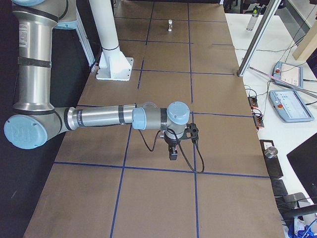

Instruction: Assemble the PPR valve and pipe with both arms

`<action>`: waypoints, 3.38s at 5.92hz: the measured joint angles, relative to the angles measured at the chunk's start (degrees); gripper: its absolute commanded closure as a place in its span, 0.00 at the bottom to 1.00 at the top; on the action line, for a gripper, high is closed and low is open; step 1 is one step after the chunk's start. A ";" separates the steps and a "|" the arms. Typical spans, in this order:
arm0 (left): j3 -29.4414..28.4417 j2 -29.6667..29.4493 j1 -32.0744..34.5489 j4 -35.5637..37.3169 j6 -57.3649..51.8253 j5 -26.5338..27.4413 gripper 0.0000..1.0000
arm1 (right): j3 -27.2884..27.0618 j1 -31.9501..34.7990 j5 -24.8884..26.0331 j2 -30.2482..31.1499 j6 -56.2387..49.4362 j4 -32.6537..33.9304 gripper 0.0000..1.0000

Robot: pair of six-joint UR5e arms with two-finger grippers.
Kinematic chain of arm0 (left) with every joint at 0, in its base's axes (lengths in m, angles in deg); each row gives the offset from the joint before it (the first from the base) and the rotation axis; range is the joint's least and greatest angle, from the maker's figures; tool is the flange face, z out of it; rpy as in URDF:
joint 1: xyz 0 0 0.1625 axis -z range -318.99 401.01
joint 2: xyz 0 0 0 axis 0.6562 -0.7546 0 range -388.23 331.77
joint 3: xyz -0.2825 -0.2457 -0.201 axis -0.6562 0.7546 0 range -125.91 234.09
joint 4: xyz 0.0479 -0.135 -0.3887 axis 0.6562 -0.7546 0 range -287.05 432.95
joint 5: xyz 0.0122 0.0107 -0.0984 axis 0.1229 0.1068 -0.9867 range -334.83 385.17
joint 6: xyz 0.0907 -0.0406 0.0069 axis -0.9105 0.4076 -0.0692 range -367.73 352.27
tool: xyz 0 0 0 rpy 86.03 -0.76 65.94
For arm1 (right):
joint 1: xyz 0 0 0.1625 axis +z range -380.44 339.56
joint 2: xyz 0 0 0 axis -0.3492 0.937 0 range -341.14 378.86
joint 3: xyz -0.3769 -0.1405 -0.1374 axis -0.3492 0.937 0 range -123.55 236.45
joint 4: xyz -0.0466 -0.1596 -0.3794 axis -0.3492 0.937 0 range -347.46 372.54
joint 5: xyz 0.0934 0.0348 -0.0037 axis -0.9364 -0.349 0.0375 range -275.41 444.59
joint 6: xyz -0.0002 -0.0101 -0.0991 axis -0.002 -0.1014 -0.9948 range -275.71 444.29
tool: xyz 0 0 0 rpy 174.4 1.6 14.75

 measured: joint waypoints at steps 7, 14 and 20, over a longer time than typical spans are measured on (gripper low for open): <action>8.42 -0.02 -23.86 -13.73 27.63 0.74 0.00 | 0.83 -0.61 -0.11 1.37 0.28 -5.52 0.00; 4.79 -1.54 -30.93 -14.98 29.95 5.24 0.01 | 1.38 -0.66 -0.21 1.51 0.43 -5.47 0.00; 3.34 -3.20 -31.12 -14.97 29.67 5.26 0.49 | 1.23 -0.66 -0.24 1.51 0.41 -5.60 0.00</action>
